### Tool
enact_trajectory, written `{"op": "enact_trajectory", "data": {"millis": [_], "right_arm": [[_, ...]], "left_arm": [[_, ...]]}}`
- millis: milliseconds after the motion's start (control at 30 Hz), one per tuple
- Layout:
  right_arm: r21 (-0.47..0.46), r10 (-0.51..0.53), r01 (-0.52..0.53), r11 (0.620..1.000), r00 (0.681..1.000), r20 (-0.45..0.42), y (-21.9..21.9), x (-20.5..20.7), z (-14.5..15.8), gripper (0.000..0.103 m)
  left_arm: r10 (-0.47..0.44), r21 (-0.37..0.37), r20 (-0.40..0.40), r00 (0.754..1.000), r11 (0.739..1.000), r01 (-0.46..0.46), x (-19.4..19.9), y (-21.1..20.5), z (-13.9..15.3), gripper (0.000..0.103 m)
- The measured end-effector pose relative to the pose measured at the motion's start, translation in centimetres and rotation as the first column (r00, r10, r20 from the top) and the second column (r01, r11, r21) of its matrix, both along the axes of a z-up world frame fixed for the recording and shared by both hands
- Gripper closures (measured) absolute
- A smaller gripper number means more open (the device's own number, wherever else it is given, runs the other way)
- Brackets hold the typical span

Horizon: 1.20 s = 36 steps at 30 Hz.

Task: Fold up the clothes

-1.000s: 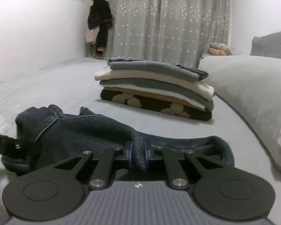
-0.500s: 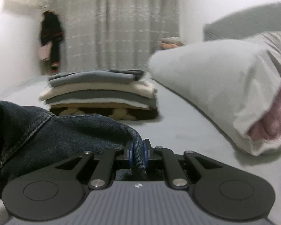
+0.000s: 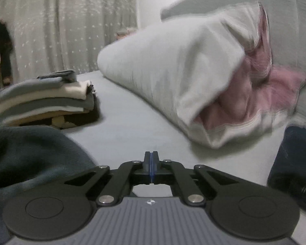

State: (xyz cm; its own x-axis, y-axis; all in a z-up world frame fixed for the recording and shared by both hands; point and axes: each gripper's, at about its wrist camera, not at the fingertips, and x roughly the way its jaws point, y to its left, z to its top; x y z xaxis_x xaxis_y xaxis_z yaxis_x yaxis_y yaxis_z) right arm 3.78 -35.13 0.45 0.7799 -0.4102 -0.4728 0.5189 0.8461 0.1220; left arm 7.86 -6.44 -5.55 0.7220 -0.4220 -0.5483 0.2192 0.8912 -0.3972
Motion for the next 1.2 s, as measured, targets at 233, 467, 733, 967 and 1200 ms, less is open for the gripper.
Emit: {"op": "enact_trajectory", "data": {"millis": [233,467,733,967,1200], "right_arm": [[0.054,0.112,-0.111,0.992,0.993,-0.021,-1.4,-2.2,-0.5,0.077],[0.079,0.174,-0.175,0.981,0.985,0.019,-1.0,-3.6,0.0,0.071],[0.041,0.255,-0.259,0.965,0.963,0.091,1.0,-4.3,1.5,0.068],[-0.016,0.372,-0.372,0.928,0.924,0.091,3.9,-4.0,2.0,0.062],[-0.007,0.449,-0.45,0.893,0.891,0.067,6.2,-3.0,1.4,0.061]], "left_arm": [[0.067,-0.014,0.065,0.996,0.998,-0.066,0.1,-0.8,-0.1,0.071],[0.107,-0.018,0.091,0.99,0.994,-0.106,-1.2,-0.7,1.5,0.083],[0.186,-0.002,0.142,0.972,0.982,-0.188,-3.0,0.7,3.8,0.087],[0.287,0.015,0.152,0.946,0.956,-0.293,-3.0,3.9,5.3,0.088],[0.371,0.032,0.224,0.901,0.921,-0.388,-3.2,7.5,7.2,0.089]]}}
